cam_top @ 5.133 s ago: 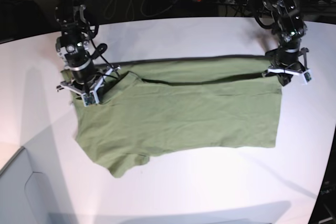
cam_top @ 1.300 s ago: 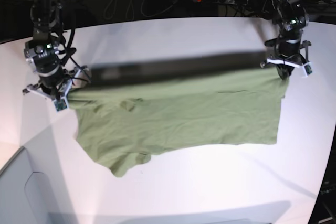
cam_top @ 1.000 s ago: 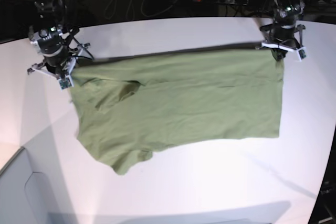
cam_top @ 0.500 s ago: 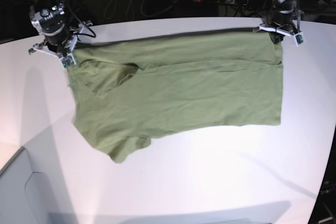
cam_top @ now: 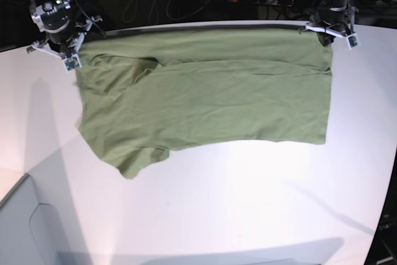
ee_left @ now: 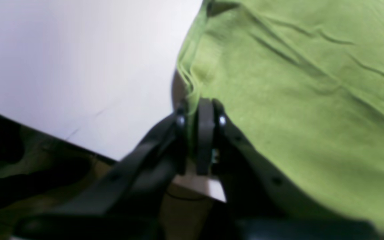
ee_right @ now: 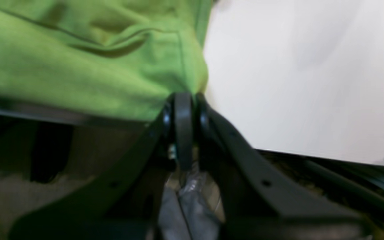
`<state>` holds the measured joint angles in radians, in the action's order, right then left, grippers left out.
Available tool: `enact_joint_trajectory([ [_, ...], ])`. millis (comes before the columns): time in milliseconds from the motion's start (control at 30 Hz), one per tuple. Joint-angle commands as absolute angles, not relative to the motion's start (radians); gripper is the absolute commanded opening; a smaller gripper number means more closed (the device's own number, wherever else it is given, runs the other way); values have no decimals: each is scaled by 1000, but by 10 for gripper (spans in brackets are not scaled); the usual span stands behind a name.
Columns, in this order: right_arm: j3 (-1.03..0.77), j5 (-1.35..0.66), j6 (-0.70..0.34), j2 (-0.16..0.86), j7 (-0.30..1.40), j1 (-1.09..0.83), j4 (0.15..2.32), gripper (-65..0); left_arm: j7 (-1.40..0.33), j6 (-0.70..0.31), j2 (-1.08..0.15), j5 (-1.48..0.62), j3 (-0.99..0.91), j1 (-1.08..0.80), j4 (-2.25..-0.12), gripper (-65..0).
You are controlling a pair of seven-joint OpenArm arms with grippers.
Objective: Fold the T-shirt properly
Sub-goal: 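Regrasp the folded edge with both grippers and drag it toward the robot, then move both grippers out along the shirt's sides toward the hem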
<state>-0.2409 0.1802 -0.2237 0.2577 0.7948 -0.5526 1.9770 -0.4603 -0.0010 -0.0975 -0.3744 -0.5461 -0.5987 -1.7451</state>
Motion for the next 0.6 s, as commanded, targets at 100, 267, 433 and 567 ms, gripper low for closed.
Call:
enact_joint_trajectory([
  [100, -243, 186, -229, 268, 785, -555, 1992, -648, -441, 1, -107, -374, -552, -618, -1761, -650],
  [267, -243, 186, -229, 268, 785, -555, 1992, -648, -443, 1, -107, -374, -552, -618, -1756, -650],
  [433, -246, 185, -229, 268, 785, -553, 1992, -542, -490, 7, -107, -374, -553, -613, -1761, -608],
  [567, -248, 185, -229, 268, 785, -553, 1997, -334, -533, 4, -105, -380, -588, -605, -1765, -416],
])
